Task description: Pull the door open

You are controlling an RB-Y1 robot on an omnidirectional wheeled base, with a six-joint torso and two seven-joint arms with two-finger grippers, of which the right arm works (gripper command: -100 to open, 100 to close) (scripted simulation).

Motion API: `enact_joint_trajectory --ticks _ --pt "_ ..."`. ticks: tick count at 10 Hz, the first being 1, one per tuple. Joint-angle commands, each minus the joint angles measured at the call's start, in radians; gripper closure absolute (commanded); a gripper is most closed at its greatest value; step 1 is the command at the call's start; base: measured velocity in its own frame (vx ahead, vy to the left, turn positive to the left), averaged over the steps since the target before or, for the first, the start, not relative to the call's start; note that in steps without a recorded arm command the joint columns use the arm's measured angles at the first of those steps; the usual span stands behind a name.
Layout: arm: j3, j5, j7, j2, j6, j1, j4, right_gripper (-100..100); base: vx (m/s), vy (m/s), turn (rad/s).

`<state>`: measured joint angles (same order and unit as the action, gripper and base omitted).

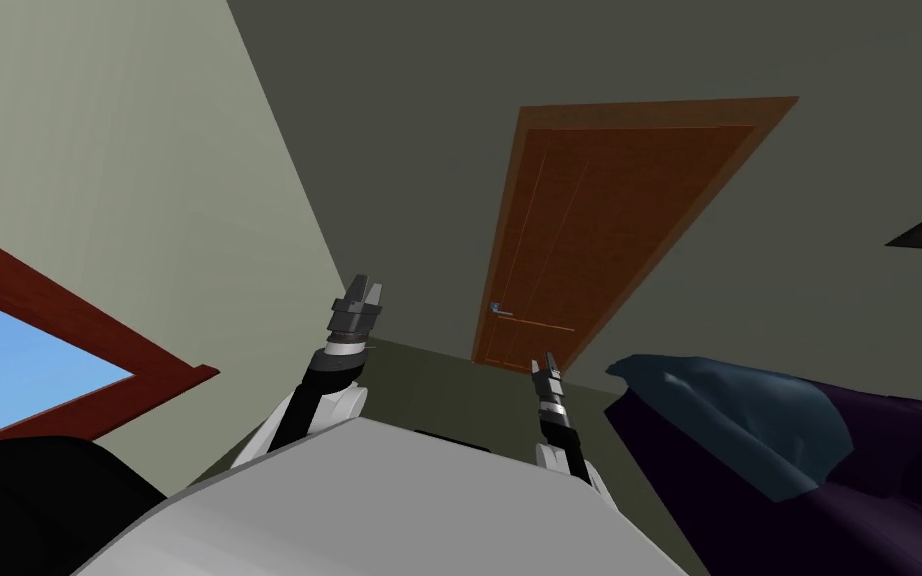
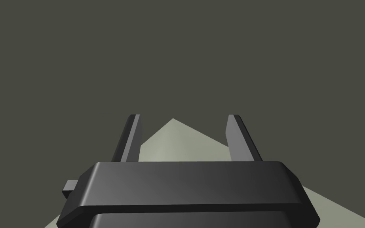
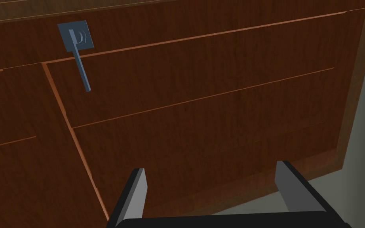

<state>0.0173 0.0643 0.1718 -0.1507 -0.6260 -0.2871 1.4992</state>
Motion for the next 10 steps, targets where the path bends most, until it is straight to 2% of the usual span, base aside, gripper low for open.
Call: enact_joint_trajectory --ticks 1,10 --pt "0.001 0.0 0.003 -0.007 -0.015 0.008 -0.04 -100 0.099 0.043 0.019" --pt "0.005 -0.003 0.012 -0.036 -0.071 0.06 -0.235 -100 0.104 0.033 0.02"
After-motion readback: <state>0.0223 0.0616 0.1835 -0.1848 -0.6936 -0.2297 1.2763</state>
